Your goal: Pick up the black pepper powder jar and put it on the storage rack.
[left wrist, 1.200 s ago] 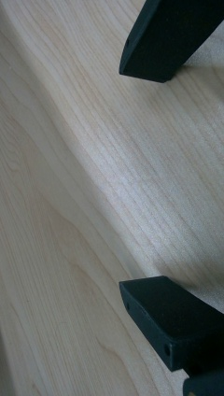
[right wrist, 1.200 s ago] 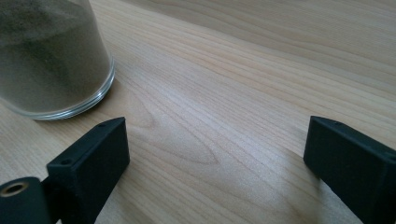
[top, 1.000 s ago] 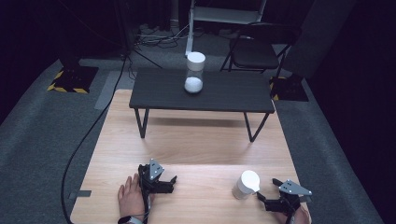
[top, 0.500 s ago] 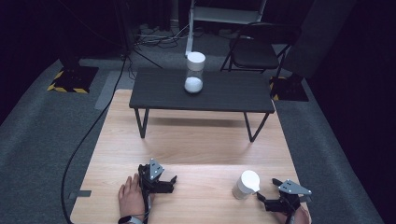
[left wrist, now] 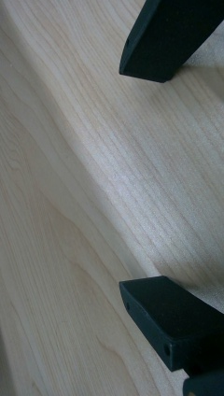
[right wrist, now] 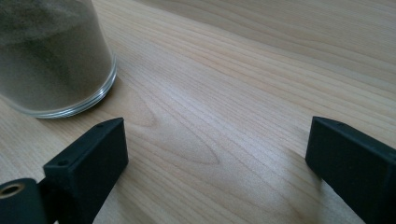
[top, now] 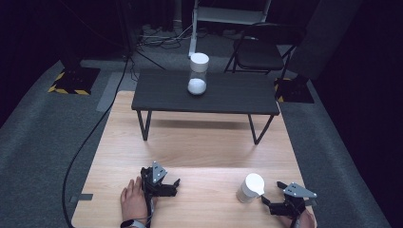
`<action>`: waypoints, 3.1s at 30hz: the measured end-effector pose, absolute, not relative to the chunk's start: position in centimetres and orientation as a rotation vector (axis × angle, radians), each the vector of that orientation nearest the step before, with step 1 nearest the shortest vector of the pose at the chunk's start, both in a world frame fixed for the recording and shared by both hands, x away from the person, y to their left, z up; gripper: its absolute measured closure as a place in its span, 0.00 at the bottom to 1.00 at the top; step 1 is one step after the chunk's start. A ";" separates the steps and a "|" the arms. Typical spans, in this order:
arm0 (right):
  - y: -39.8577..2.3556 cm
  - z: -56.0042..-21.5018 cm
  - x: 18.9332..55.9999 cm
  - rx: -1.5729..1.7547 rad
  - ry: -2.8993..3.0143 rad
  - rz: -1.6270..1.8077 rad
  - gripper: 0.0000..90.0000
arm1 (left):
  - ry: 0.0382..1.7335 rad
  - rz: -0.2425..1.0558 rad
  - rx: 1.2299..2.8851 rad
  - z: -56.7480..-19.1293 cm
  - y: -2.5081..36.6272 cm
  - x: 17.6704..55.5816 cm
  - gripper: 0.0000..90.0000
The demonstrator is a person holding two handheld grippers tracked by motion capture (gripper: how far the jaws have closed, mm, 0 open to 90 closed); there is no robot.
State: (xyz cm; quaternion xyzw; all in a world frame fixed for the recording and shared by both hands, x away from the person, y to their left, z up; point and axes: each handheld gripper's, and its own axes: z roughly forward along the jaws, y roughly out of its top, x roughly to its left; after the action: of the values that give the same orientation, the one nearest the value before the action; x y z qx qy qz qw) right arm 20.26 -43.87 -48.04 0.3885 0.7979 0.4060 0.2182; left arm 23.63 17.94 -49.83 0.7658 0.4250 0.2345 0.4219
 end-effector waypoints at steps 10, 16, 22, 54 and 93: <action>-44.2 -47.8 19.8 1.107 2.180 1.147 0.05 | 1.068 0.589 1.916 -49.8 17.9 23.6 0.00; -44.8 -48.0 18.1 1.021 2.115 1.214 0.04 | 1.069 0.590 1.916 -49.8 17.8 23.6 0.00; -44.8 -47.5 16.5 0.937 2.037 1.281 0.03 | 1.069 0.590 1.916 -49.8 17.8 23.6 0.00; -43.2 -46.6 14.2 0.664 1.975 1.437 0.03 | 1.071 0.591 1.914 -49.8 17.8 23.6 0.00; -40.2 -47.3 19.5 0.743 2.043 1.544 0.18 | 1.080 0.596 1.909 -49.8 17.7 23.5 0.00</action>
State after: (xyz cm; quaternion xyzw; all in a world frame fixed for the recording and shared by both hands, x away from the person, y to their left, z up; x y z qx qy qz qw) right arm 19.49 -40.23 -47.26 0.2709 0.7446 0.5629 0.2353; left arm 23.51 17.69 -49.84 0.7620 0.4311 0.2378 0.4208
